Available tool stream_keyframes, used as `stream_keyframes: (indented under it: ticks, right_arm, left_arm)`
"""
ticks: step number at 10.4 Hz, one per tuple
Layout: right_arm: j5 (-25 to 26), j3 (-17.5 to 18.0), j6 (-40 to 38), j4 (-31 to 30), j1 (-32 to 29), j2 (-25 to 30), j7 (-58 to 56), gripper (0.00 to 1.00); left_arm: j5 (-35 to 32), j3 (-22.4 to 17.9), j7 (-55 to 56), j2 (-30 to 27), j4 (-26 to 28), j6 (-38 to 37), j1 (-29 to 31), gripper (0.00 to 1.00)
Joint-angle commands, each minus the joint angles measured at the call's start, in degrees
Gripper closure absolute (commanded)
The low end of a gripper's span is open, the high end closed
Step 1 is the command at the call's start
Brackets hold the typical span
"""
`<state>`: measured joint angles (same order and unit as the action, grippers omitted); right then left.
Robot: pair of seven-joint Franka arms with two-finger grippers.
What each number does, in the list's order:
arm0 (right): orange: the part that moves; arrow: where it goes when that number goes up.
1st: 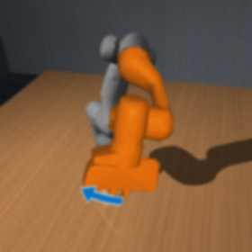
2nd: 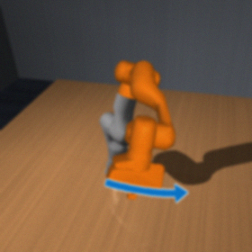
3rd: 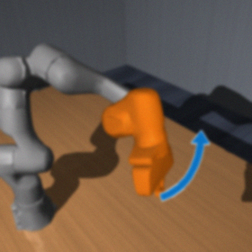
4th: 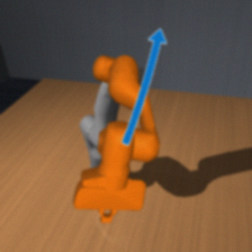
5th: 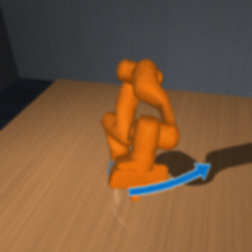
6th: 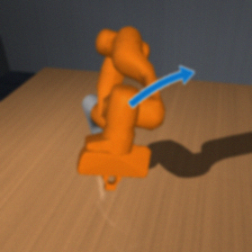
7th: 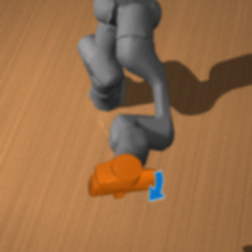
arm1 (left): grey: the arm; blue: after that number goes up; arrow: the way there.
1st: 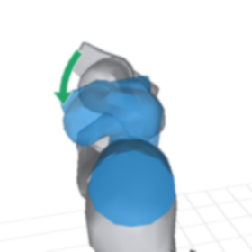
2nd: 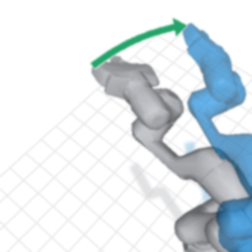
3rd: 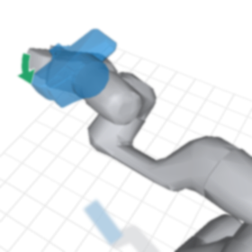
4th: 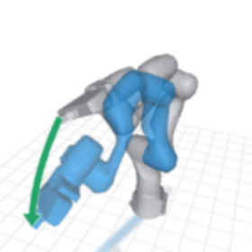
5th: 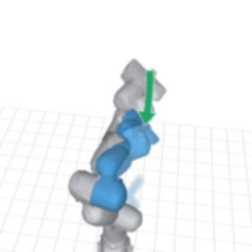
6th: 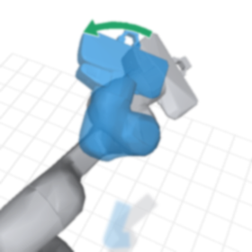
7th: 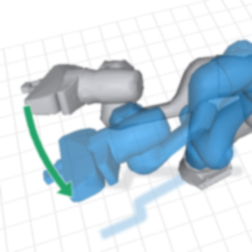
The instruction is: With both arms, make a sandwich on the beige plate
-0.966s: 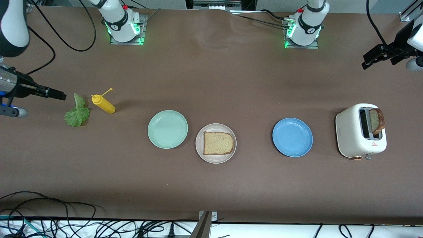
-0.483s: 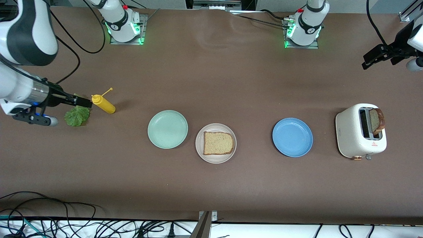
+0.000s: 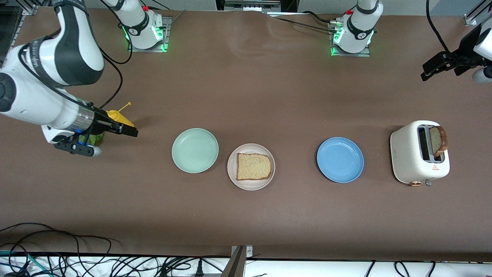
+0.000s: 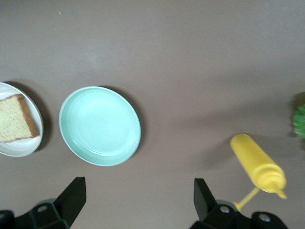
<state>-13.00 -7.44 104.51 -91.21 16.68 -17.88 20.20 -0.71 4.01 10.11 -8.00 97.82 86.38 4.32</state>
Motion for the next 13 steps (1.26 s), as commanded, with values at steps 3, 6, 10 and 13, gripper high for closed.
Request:
stream_keyframes:
  ticks: [3,6,10,13]
  right_arm:
    - [-2.1,-0.5,6.1,0.8,5.9,-3.6,4.9,0.0]
    - [0.9,-0.9,4.2,-0.7,2.9,-3.6,-2.6,0.0]
    - [12.9,-1.0,3.6,-7.4,-3.9,-3.7,-9.4,0.0]
    - [17.0,-6.4,3.5,-13.2,-4.1,-2.9,-9.5,0.0]
  left_arm:
    - [1.1,0.2,0.4,-0.3,0.0,-0.5,0.3,0.0]
    - [1.1,-0.2,0.4,-0.3,0.1,-0.5,0.7,0.0]
    - [1.1,-0.2,0.4,-0.3,0.1,-0.5,1.2,0.0]
    - [1.1,-0.2,0.4,-0.3,0.1,-0.5,1.2,0.0]
